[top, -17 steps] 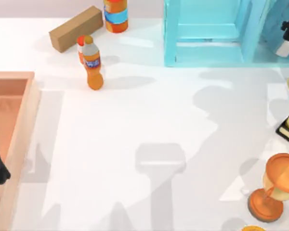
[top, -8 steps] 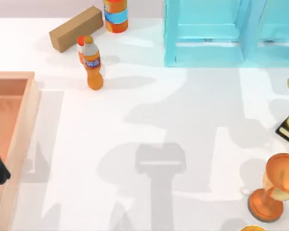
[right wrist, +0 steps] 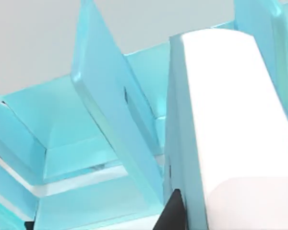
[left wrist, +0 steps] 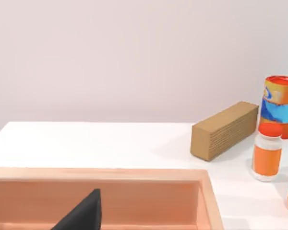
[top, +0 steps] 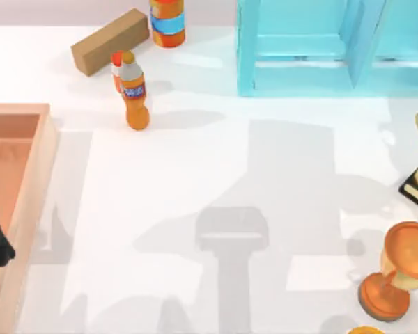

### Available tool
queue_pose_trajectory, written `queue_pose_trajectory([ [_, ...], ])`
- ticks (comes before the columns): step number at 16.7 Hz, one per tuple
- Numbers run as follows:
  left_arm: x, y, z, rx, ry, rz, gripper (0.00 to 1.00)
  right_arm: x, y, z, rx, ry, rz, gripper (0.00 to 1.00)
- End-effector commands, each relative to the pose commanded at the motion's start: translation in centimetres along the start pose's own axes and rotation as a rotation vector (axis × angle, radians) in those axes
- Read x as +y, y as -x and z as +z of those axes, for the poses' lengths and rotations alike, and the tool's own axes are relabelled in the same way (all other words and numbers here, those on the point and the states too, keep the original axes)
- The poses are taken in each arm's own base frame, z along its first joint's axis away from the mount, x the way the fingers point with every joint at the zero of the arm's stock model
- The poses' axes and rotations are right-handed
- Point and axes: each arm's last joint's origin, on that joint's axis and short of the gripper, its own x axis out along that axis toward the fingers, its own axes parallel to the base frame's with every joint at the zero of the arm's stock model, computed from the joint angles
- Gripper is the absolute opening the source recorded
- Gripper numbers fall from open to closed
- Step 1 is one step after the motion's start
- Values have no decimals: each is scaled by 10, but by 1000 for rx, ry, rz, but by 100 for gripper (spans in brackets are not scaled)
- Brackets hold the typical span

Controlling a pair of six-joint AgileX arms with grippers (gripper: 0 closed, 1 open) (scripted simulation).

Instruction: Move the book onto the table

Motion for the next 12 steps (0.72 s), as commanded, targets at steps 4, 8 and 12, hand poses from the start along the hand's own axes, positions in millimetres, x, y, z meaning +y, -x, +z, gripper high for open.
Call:
queue_pose_trajectory([
  [4,0,0,0,0,0,0,100,1,-2,-1,6,0,2,0],
  [8,0,0,0,0,0,0,100,15,-12,1,21,39,-8,0],
  [12,0,0,0,0,0,0,100,67,-47,-6,101,195,-38,0],
])
